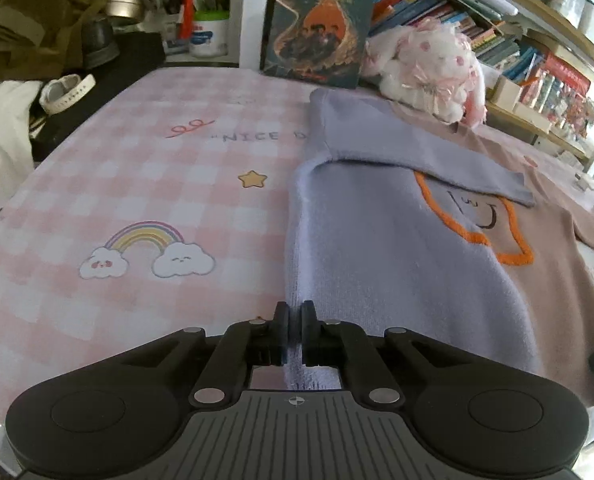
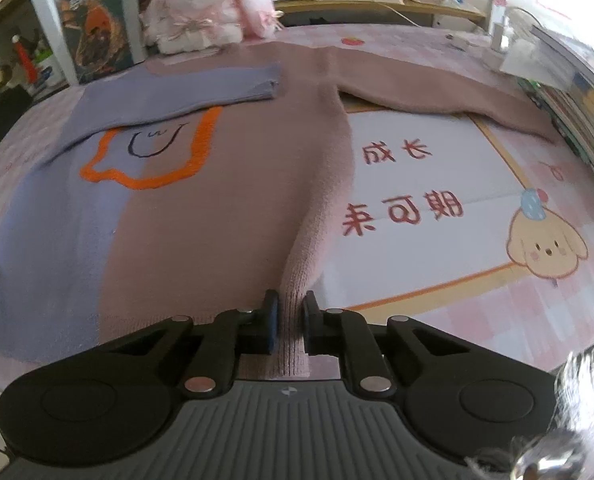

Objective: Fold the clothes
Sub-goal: 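Grasp the lavender side edge with the left gripper and fold it inward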

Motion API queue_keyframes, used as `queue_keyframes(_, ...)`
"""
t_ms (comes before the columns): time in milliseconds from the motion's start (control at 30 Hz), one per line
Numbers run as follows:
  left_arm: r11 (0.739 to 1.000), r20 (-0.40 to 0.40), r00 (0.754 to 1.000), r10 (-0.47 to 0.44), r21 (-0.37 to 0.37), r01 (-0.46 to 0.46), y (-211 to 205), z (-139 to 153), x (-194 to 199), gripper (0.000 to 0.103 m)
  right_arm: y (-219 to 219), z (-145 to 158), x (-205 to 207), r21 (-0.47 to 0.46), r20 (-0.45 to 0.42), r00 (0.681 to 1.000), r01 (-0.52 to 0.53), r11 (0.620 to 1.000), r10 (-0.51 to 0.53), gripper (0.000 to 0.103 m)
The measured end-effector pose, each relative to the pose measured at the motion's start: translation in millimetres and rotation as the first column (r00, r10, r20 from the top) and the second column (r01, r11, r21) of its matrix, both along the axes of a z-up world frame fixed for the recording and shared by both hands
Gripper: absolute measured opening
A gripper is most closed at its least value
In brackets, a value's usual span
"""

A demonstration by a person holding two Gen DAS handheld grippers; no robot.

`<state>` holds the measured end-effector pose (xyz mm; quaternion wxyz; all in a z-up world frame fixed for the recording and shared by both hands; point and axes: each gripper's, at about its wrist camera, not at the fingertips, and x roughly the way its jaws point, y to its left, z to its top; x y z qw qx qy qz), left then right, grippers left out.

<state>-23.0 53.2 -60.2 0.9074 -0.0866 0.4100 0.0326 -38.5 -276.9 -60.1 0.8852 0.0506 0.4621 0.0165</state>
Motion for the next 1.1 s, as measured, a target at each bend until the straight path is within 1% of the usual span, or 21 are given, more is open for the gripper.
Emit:
queue_keyframes(200, 1.000, -0.011, 1.000, 0.026, 0.003, -0.026, 9, 1, 3, 0.005, 7, -1, 4, 0.002, 0.010, 0.999, -0.043, 0.999, 0.043, 0.010)
queue_keyframes(467, 0.999, -0.026, 0.999, 0.042, -0.004, -0.042, 15, -3, 3, 0.005, 8, -2, 6, 0.003, 0.018, 0.998, -0.059, 0.998, 0.058, 0.010)
queue_keyframes(567, 0.999, -0.030, 0.998, 0.048, 0.003, -0.047, 16, -4, 3, 0.009, 9, -3, 4, 0.001, 0.021, 0.998, -0.058, 0.998, 0.058, 0.010)
queue_keyframes(600, 0.999, -0.032, 0.998, 0.049, 0.006, -0.049, 16, -4, 3, 0.013, 9, -2, 4, 0.001, 0.020, 0.998, -0.055, 0.998, 0.055, 0.010)
queue_keyframes(700, 0.998, -0.041, 0.998, 0.054, 0.018, -0.053, 17, -1, 4, 0.014, 9, -1, 3, 0.002, 0.016, 0.999, -0.045, 0.999, 0.045, 0.012)
queue_keyframes(767, 0.997, -0.033, 0.998, 0.053, 0.053, -0.051, 13, 7, 0, 0.017, 9, 1, 1, 0.001, 0.011, 0.999, -0.031, 1.000, 0.031, 0.018)
queue_keyframes(800, 0.996, -0.029, 0.998, 0.053, 0.071, -0.050, 11, 11, -1, 0.017, 8, 5, -1, 0.005, 0.015, 1.000, -0.020, 1.000, 0.020, 0.027)
queue_keyframes(833, 0.996, -0.020, 0.999, 0.046, 0.079, -0.045, 8, 14, -4, 0.018, 8, 8, -4, 0.008, 0.019, 1.000, -0.009, 1.000, 0.009, 0.039)
queue_keyframes(867, 0.996, -0.010, 0.999, 0.039, 0.086, -0.038, 5, 17, -7, 0.021, 8, 13, -8, 0.008, 0.039, 0.999, -0.005, 1.000, 0.005, 0.043)
queue_keyframes(900, 0.995, -0.001, 0.999, 0.033, 0.094, -0.032, 2, 21, -10, 0.027, 8, 18, -12, 0.008, 0.059, 0.998, -0.002, 1.000, 0.001, 0.049)
queue_keyframes(933, 0.994, 0.009, 1.000, 0.026, 0.102, -0.026, -1, 24, -13, 0.037, 9, 23, -16, 0.008, 0.080, 0.997, 0.001, 1.000, -0.002, 0.053)
queue_keyframes(967, 0.994, 0.018, 1.000, 0.018, 0.109, -0.020, -4, 27, -16, 0.042, 10, 26, -20, -0.001, 0.095, 0.995, 0.007, 1.000, -0.007, 0.055)
queue_keyframes(1000, 0.993, 0.028, 1.000, 0.011, 0.117, -0.015, -7, 31, -19, 0.050, 12, 29, -23, -0.010, 0.110, 0.994, 0.012, 1.000, -0.011, 0.062)
queue_keyframes(1033, 0.992, 0.037, 0.999, 0.004, 0.125, -0.009, -10, 34, -22, 0.055, 14, 32, -27, -0.020, 0.124, 0.992, 0.018, 1.000, -0.016, 0.067)
queue_keyframes(1067, 0.991, 0.047, 0.999, -0.003, 0.133, -0.003, -13, 37, -25, 0.058, 15, 35, -30, -0.029, 0.139, 0.990, 0.024, 0.999, -0.020, 0.069)
queue_keyframes(1100, 0.990, 0.056, 0.998, -0.011, 0.140, 0.003, -16, 41, -28, 0.062, 17, 37, -34, -0.034, 0.147, 0.989, 0.030, 0.999, -0.024, 0.072)
